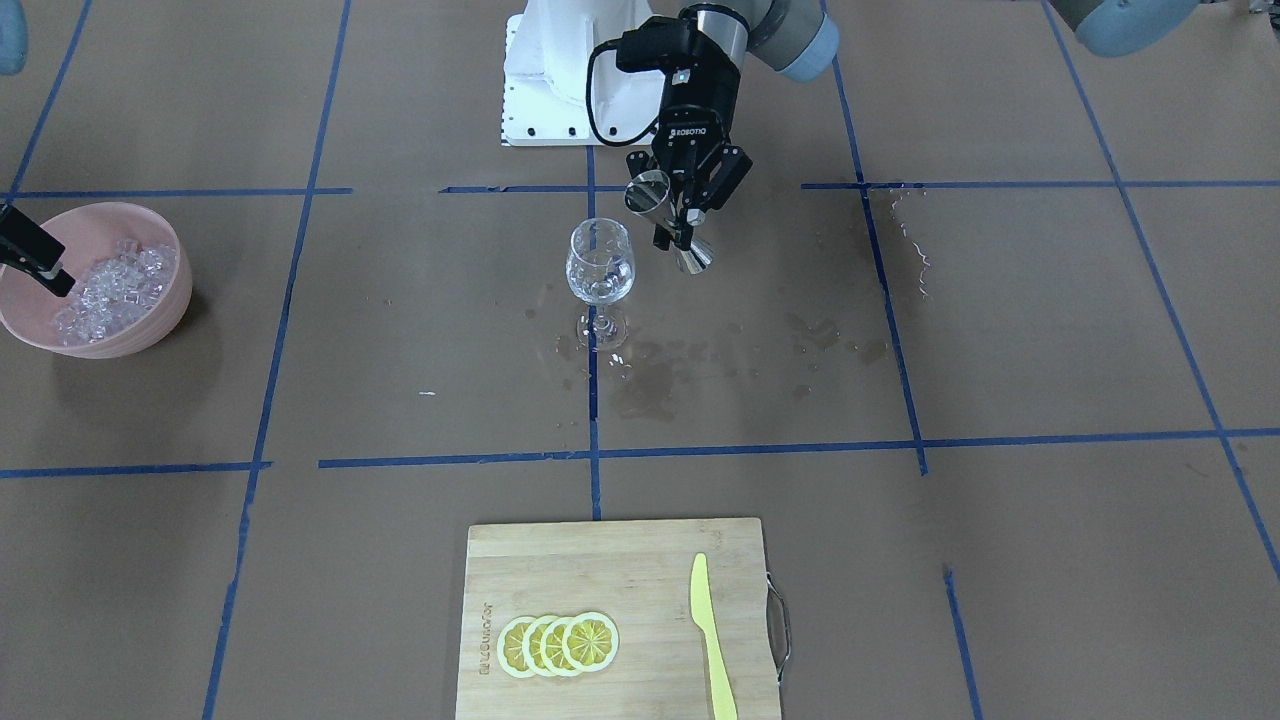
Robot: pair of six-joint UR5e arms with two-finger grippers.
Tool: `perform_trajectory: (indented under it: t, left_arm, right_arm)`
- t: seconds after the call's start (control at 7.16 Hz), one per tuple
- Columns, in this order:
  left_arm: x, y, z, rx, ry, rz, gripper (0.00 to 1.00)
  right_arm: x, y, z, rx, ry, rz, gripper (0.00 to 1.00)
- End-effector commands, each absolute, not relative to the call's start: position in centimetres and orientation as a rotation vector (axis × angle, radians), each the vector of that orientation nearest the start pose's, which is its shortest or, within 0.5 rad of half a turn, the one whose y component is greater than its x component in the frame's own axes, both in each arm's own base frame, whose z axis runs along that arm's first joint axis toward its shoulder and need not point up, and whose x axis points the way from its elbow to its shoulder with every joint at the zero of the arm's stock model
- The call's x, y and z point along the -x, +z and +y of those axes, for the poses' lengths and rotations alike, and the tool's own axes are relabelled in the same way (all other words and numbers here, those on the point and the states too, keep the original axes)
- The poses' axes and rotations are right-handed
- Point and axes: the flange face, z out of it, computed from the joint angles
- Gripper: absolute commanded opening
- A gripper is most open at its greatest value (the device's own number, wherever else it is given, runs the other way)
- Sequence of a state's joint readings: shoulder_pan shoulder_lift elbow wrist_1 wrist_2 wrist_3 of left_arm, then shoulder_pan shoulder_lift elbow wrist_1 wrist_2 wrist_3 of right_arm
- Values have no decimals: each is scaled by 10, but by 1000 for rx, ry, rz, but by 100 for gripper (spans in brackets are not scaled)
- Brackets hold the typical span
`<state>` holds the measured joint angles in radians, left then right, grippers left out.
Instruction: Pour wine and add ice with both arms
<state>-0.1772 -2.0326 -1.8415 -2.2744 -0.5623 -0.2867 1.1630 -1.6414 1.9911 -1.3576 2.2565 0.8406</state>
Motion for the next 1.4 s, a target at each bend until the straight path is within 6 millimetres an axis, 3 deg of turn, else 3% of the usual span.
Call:
perform_trajectory:
  t: [0.0, 1.26]
  left_arm:
    - [-498, 188, -311, -1484, 290, 269, 0]
    - [-493, 183, -312, -1535, 553, -70, 0]
  right_arm:
    - [120, 465, -454, -46, 214, -856, 100]
    - [120, 466, -454, -43, 215, -856, 100]
